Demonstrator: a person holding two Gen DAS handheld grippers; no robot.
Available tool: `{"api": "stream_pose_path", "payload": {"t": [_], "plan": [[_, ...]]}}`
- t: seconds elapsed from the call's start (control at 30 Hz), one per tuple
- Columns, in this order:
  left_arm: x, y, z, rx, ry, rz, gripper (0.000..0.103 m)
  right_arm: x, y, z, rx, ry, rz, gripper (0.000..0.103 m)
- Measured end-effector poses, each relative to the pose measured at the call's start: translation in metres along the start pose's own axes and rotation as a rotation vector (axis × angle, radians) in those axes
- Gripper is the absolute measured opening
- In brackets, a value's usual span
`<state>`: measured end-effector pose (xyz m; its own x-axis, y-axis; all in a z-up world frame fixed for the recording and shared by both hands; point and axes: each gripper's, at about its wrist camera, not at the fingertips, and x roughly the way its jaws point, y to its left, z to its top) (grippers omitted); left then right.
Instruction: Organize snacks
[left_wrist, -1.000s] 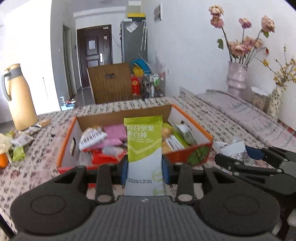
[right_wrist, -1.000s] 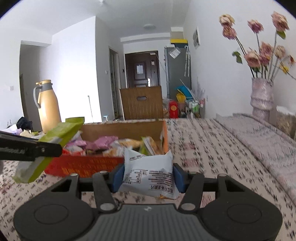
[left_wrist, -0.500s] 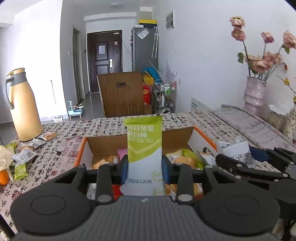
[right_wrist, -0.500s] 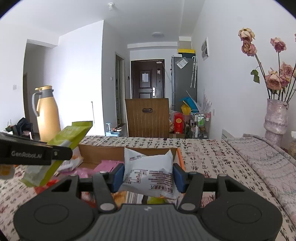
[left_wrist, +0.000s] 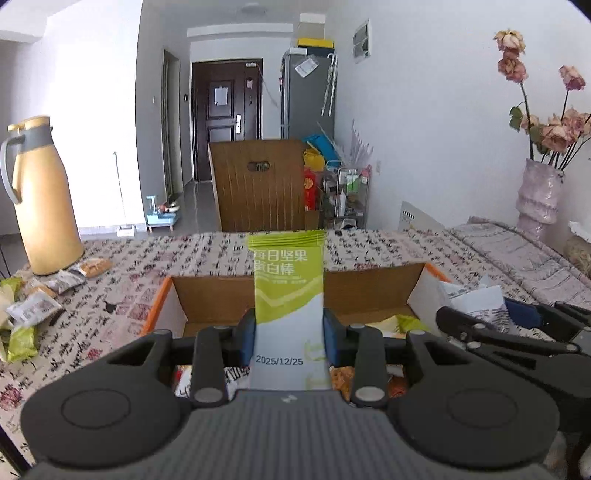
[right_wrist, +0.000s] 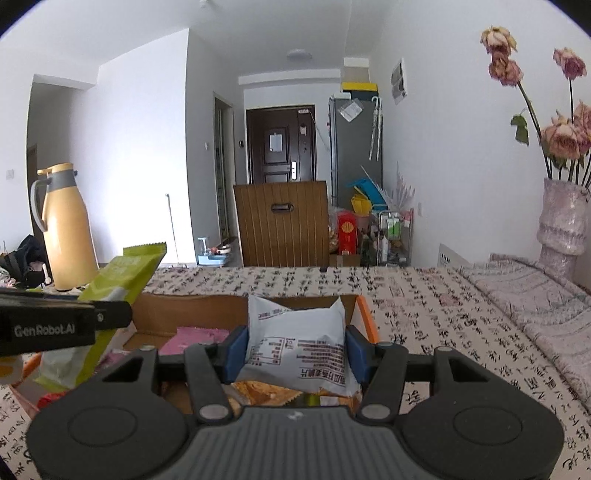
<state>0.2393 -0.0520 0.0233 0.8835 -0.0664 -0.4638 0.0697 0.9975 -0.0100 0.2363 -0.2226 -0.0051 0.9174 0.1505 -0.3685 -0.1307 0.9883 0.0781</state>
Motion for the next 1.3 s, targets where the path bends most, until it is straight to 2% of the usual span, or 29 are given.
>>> {"api": "stream_pose_path", "payload": {"t": [0.13, 0.17, 0.23, 0.3, 0.37, 0.4, 0.43, 0.5, 0.87, 1.07, 1.3], "plan": [[0.006, 0.008, -0.004, -0.020, 0.016, -0.015, 0.039, 0.006, -0.002, -0.004, 0.000, 0.021, -0.001, 0.056], [0.006, 0.010, -0.004, -0.025, 0.014, -0.018, 0.043, 0.006, -0.003, -0.005, 0.001, 0.024, -0.001, 0.058], [0.004, 0.015, -0.005, -0.042, 0.005, -0.019, 0.058, 0.006, -0.005, -0.006, 0.006, 0.027, -0.006, 0.067], [0.000, 0.021, -0.004, -0.069, -0.011, -0.013, 0.095, 0.005, -0.006, -0.006, 0.011, 0.024, -0.011, 0.071], [-0.005, 0.026, -0.003, -0.089, -0.038, 0.016, 0.103, 0.004, -0.010, -0.006, 0.026, 0.021, -0.013, 0.088], [-0.007, 0.028, -0.002, -0.092, -0.043, 0.022, 0.103, 0.003, -0.012, -0.005, 0.037, 0.017, -0.016, 0.097], [-0.007, 0.029, -0.001, -0.094, -0.039, 0.015, 0.103, 0.003, -0.014, -0.006, 0.048, 0.016, -0.018, 0.101], [-0.007, 0.030, 0.000, -0.099, -0.036, 0.016, 0.103, 0.002, -0.016, -0.006, 0.067, 0.017, -0.019, 0.103], [-0.021, 0.023, 0.008, -0.083, -0.049, 0.018, 0.103, -0.010, -0.018, 0.002, 0.070, 0.004, -0.040, 0.103], [-0.052, 0.023, 0.013, -0.071, -0.087, 0.011, 0.103, -0.038, -0.013, 0.009, 0.043, -0.029, -0.033, 0.103], [-0.089, 0.028, 0.005, -0.057, -0.100, -0.004, 0.103, -0.073, -0.012, 0.003, 0.025, -0.022, -0.006, 0.103]]}}
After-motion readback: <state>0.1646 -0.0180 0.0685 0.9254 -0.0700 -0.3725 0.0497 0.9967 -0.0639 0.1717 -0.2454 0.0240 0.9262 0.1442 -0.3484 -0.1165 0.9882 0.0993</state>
